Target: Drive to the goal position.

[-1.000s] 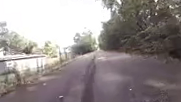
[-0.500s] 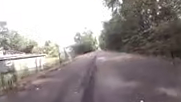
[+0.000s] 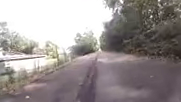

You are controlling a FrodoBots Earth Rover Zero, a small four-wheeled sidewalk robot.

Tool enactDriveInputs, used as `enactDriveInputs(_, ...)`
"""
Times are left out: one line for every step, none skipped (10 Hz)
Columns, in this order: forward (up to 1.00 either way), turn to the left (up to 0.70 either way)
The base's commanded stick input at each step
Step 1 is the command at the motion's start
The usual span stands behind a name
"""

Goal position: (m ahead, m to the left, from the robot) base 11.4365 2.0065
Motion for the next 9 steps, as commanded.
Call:
enactDriveInputs(0.70,-0.09)
enactDriveInputs(0.70,-0.12)
enactDriveInputs(0.70,-0.13)
enactDriveInputs(0.70,-0.05)
enactDriveInputs(0.70,0.00)
enactDriveInputs(0.70,0.00)
enactDriveInputs(0.70,0.00)
enactDriveInputs(0.70,0.00)
enactDriveInputs(0.70,0.00)
